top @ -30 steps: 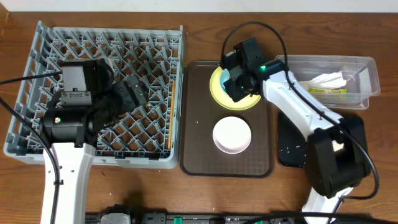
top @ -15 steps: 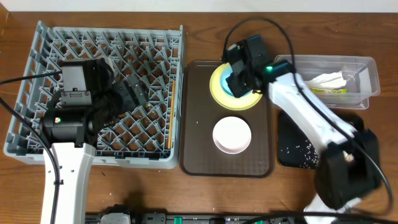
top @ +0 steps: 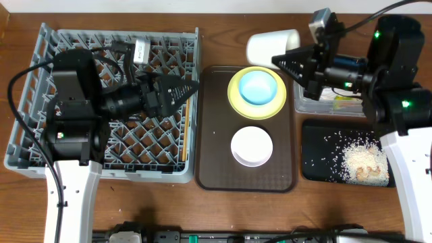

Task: Sort waste into correct bins and load items into the dishwasher
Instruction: 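Reach the right gripper to the white cup and lift it, then hand the white cup from the right gripper to the left gripper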

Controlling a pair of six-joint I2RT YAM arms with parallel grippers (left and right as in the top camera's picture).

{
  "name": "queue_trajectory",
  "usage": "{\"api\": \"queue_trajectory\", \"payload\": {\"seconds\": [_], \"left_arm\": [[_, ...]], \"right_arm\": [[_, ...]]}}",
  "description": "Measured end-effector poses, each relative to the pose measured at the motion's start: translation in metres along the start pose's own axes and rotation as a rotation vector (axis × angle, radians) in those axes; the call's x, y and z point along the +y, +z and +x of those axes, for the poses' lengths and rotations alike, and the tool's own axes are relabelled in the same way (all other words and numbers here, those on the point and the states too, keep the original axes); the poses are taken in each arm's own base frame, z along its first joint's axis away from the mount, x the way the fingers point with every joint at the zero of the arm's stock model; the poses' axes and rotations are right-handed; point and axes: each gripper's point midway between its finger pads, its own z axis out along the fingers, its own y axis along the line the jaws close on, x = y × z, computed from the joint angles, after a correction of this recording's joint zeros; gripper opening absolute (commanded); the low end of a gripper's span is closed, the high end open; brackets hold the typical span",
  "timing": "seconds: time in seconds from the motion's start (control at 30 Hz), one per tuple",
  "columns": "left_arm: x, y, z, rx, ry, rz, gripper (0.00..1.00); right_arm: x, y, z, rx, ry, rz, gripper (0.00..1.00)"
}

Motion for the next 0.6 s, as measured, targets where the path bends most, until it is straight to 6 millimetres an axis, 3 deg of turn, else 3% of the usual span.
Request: {"api": "queue_trajectory", "payload": {"seconds": [0.23,0.6], "left_arm": [[-0.031,-0.003,0.005,0.045,0.067,0.172,0.98],[-0.040,-0.004,-0.001,0.032,0.163,0.214,0.98]], "right_arm": [[0.051,-0.005,-0.009,-0.041,-0.057,-0.356,0.01],[0.103,0.013,-0.008,-0.026,-0.146,-0.564,0.01]]}}
